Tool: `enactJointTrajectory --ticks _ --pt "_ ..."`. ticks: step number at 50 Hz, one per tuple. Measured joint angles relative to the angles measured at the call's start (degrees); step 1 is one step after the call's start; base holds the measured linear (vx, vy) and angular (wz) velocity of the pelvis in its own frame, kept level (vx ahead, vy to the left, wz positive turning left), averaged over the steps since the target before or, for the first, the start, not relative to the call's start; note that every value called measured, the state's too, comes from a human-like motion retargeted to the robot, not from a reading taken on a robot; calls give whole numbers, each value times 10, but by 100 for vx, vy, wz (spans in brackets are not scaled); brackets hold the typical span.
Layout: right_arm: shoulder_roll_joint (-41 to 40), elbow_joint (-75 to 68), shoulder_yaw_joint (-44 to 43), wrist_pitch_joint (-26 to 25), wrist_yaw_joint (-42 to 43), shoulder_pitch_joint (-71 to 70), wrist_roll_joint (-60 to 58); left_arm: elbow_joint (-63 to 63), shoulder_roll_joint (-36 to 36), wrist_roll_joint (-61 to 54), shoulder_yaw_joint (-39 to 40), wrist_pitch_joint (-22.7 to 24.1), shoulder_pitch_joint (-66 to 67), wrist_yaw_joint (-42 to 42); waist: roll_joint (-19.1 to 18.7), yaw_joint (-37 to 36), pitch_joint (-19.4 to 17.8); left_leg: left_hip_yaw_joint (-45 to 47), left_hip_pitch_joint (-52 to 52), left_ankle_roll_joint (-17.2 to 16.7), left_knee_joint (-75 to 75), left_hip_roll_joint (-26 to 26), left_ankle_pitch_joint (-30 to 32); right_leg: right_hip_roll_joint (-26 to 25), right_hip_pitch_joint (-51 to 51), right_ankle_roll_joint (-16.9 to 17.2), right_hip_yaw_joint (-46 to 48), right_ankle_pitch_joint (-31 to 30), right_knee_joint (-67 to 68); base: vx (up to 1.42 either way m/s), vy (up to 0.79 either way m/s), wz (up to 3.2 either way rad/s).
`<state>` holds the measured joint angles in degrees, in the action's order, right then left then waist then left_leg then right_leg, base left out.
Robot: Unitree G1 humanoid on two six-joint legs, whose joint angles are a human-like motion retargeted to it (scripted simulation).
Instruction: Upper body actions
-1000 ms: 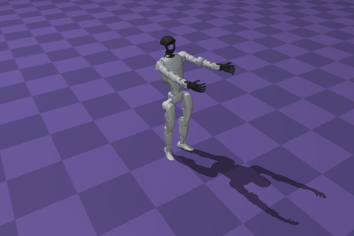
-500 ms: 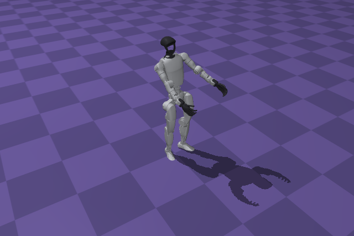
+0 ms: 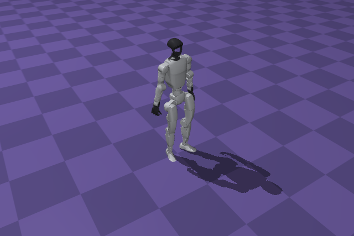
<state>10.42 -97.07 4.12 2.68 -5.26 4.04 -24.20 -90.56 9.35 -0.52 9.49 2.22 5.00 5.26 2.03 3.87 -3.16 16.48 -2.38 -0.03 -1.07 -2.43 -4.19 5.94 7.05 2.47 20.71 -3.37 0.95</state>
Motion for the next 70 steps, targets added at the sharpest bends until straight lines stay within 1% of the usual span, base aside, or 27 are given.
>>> enactJointTrajectory --ticks 3,7,10,13,15,17,21,23,27,30,33,36,40,47,53,58,61,65,70 --pt "-11 3 -6 1 -22 13 23 -9 -28 -22 3 -5 18 15 -5 -18 5 26 1 -3 1 9 -4 2 -17 5 -31 0 11 -1 0 -53" --pt "-17 10 -12 1 -25 17 41 -17 -45 -8 -13 -17 29 32 -8 50 17 -40 7 -7 -2 4 -9 22 -9 24 31 4 10 -1 0 124" --pt "-8 16 8 -3 -43 9 0 -9 -44 13 -19 -20 30 1 -7 64 17 -51 15 -13 -8 9 -4 31 -5 31 39 -2 6 0 0 32" --pt "1 27 30 -3 -55 5 -41 2 -32 37 -31 -20 29 9 -7 61 12 -49 17 -9 -9 8 4 29 -8 25 37 -12 5 0 0 -6" --pt "7 35 45 1 -51 -2 -73 12 -22 55 -38 -22 27 30 -4 50 14 -38 13 -5 -6 3 1 18 -11 14 29 -8 4 1 0 -45" --pt "8 40 50 7 -41 -7 -91 19 -15 60 -39 -20 26 37 -3 33 15 -21 13 -5 -6 6 1 16 -13 11 13 -7 5 1 0 -64" --pt "-1 44 49 11 -26 -14 -88 23 -14 49 -37 -19 22 27 -3 26 17 -15 11 -5 -5 6 0 11 -13 8 7 -6 4 0 0 -16" --pt "-7 45 50 7 -13 -17 -83 24 -17 43 -37 -18 21 26 -2 32 19 -21 9 -7 -5 6 -2 13 -12 9 13 -5 5 1 0 34" --pt "-19 48 58 2 19 -20 -89 24 -20 42 -44 -16 20 33 -1 80 20 -70 8 -8 -4 -2 -2 23 3 19 61 -4 -1 0 -1 100" --pt "-21 51 67 3 25 -19 -104 23 -21 42 -43 -14 24 32 -1 92 21 -80 2 -8 0 -4 -3 26 7 22 71 -3 0 0 0 30" --pt "-18 50 65 5 29 -17 -102 21 -22 34 -34 -13 28 28 -1 75 20 -61 -1 -8 1 -1 -5 23 1 20 52 -1 4 0 0 -50" --pt "-14 45 50 8 26 -13 -76 18 -22 25 -25 -17 33 35 0 55 18 -41 0 -6 0 0 -4 16 -4 13 32 -1 6 1 0 -61" --pt "-10 41 30 1 30 -10 -45 13 -21 10 -16 -22 37 45 1 38 12 -23 3 -6 -3 4 -1 12 -6 9 15 -4 5 -1 -1 -38" --pt "-9 28 16 -1 54 -32 3 -9 -10 -13 -21 -33 17 43 -1 34 1 -11 0 -5 -4 7 0 10 -6 7 5 -6 6 -3 0 -9" --pt "-22 22 19 -6 32 -79 64 -31 21 -17 -55 -56 -41 65 -4 27 3 -1 1 -5 -4 9 2 10 -12 5 -1 -9 7 -6 3 -14" --pt "-39 38 16 -10 0 -139 95 -29 50 -55 -47 -73 -125 72 -5 18 24 3 4 -6 -3 9 2 12 -17 4 -3 -10 7 0 0 0" --pt "-53 47 -7 -21 -23 -199 131 -22 68 -91 -35 -86 -202 63 -4 16 34 2 3 -5 -4 8 2 11 -15 3 -2 -9 8 0 2 2" --pt "-76 67 -46 -32 -50 -283 196 0 82 -106 -18 -80 -299 55 -5 15 53 1 1 -4 -4 7 1 9 -12 3 -1 -8 8 3 5 2" --pt "-98 102 -81 -30 -84 -388 237 24 94 -135 10 -65 -413 45 -4 16 77 0 -2 -3 -4 6 0 7 -8 3 -2 -5 9 6 3 0"
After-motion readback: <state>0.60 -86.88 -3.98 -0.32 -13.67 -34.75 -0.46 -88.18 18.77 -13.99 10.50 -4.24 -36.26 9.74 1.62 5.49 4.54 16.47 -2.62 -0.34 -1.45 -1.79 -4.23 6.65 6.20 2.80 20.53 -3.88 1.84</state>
